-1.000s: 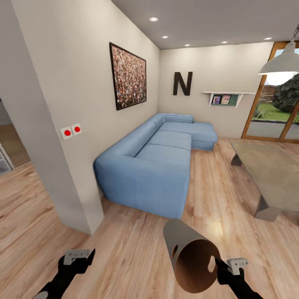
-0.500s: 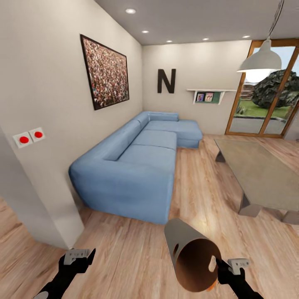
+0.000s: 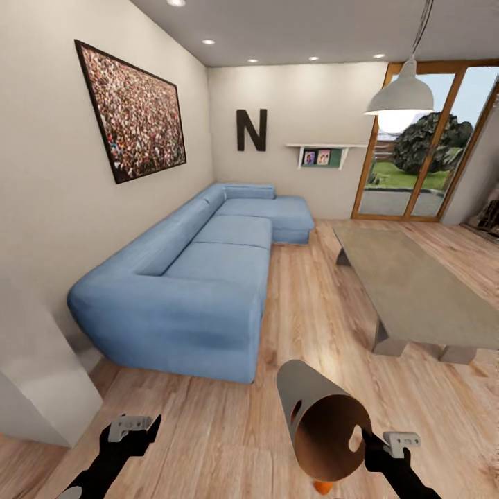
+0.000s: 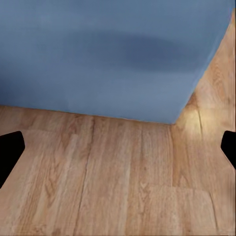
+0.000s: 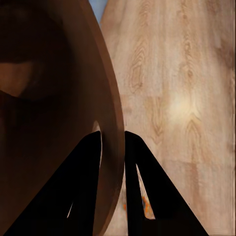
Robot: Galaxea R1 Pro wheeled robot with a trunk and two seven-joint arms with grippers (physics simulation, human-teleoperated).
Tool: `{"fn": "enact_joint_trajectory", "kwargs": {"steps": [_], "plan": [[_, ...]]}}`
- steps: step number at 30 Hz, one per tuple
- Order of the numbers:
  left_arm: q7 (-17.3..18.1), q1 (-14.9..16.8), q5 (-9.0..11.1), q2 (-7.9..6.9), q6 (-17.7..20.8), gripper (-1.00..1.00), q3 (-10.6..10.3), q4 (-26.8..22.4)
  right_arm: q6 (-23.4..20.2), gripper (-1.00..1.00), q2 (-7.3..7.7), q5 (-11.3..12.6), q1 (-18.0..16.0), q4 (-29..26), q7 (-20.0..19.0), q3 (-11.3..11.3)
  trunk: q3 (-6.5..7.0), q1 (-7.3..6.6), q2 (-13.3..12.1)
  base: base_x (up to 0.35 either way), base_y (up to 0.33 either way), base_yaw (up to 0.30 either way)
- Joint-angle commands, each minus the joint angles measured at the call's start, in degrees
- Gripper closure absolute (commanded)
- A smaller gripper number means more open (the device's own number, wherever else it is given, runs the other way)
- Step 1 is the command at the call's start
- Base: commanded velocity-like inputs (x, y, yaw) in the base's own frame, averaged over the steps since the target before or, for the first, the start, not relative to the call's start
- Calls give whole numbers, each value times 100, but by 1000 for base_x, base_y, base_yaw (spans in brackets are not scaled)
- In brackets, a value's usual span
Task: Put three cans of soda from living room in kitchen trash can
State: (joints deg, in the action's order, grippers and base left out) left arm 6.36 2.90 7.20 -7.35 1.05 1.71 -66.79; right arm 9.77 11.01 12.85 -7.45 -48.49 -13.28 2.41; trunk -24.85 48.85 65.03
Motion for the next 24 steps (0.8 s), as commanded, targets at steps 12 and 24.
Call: {"fn": "enact_joint_trajectory", "kwargs": {"steps": [12,24], "plan": [[18,0,0,-4,-8,-100,-21,-1,1,100,-2,42,-2,-11,-44,5,-79,0,1,16,-284,-176],[23,0,0,-9,-8,-100,-45,-1,1,100,5,43,-2,-12,-43,5,-159,0,1,0,-291,-174]]}}
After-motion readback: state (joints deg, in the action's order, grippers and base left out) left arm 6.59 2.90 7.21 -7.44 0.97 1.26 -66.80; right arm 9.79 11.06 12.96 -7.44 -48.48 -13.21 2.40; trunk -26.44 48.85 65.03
